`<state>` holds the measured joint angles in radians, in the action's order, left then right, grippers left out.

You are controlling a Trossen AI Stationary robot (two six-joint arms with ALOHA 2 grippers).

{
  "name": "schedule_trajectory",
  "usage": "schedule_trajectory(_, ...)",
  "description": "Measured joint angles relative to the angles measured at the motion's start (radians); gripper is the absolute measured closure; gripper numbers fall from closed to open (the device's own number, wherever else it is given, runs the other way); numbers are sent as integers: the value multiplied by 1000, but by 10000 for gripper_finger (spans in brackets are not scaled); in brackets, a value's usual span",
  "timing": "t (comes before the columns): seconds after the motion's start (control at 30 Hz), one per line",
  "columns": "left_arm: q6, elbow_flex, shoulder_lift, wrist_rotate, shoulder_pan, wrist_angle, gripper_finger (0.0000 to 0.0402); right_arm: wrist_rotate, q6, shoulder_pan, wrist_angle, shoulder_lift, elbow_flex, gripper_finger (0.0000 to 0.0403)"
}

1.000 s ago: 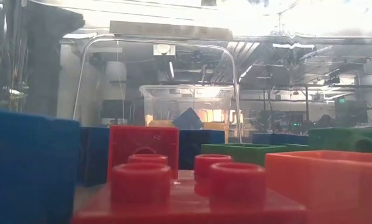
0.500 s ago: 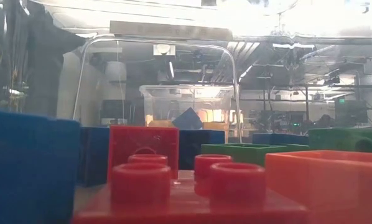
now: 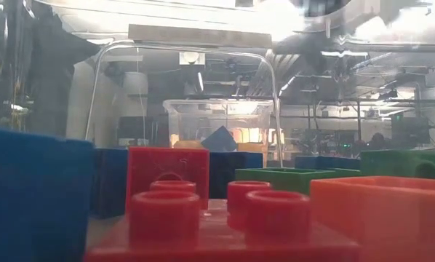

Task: Sort blocks by size
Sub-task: Return to Home position

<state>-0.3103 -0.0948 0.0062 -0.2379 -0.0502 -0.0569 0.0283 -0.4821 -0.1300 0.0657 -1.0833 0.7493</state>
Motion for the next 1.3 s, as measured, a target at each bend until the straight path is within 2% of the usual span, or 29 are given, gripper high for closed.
schedule_trajectory(0.13, 0, 0, 0, 0, 0, 0, 394, -26, -12, -9, -301, 137, -265, 402)
schedule_trajectory(0.23, 0, 0, -2, 0, 0, -2, 394, -54, -56, -9, -497, 192, -447, 402)
schedule_trajectory(0.33, 0, 0, -3, 0, 1, 1, 394, -52, -57, -10, -691, 215, -551, 402)
schedule_trajectory(0.4, 0, 0, -3, 0, 1, -11, 394, -56, -11, -9, -740, 219, -587, 402)
schedule_trajectory(0.53, 0, 0, -3, -1, 1, -42, 394, -127, 38, -10, -657, 216, -631, 401)
schedule_trajectory(0.67, -1, 19, -3, -3, 1, -97, 394, -133, 29, -10, -513, 214, -650, 397)
schedule_trajectory(0.8, -2, 82, -2, 11, 6, 97, 394, -133, 36, -10, -352, 215, -651, 396)
schedule_trajectory(0.87, 2, 82, -2, 19, 13, 96, 394, -133, 36, -10, -275, 217, -651, 396)
schedule_trajectory(0.93, 6, 82, -3, 25, 24, 97, 394, -133, 37, -7, -162, 286, -658, 396)
schedule_trajectory(1.07, 6, 82, -3, 24, 38, 97, 394, -130, 38, 2, 14, 530, -699, 396)
schedule_trajectory(1.3, 6, 82, -3, 26, 38, 97, 394, -104, 42, 2, -40, 802, -698, 396)
